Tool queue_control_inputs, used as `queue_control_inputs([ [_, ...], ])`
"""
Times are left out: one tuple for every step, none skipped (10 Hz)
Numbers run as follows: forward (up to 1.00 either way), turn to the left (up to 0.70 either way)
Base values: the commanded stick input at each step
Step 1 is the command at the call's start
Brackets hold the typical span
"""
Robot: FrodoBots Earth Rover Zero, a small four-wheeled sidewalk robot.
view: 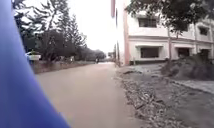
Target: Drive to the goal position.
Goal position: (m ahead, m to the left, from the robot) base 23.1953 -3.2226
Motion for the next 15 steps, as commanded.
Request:
queue_control_inputs([
  [1.00,0.00],
  [1.00,0.00],
  [1.00,0.00],
  [1.00,0.00],
  [1.00,0.00],
  [1.00,0.00],
  [1.00,0.00],
  [1.00,0.00],
  [1.00,0.00],
  [1.00,0.00],
  [1.00,0.00],
  [1.00,0.00],
  [1.00,0.00],
  [1.00,0.00],
  [1.00,0.00],
])
